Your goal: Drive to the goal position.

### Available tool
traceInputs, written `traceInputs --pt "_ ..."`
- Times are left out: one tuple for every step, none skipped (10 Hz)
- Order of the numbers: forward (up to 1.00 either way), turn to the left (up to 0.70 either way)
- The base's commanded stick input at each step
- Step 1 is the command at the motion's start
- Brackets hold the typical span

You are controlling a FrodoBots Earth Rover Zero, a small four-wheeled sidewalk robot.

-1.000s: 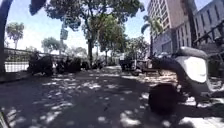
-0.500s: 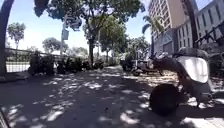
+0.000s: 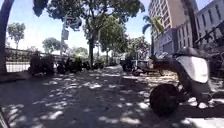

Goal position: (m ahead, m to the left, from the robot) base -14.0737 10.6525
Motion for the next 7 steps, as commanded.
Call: traceInputs --pt "0.0 0.44" --pt "0.0 0.45" --pt "0.0 0.45" --pt "0.0 0.45" --pt "0.0 0.45" --pt "0.0 0.45" --pt "0.0 0.45"
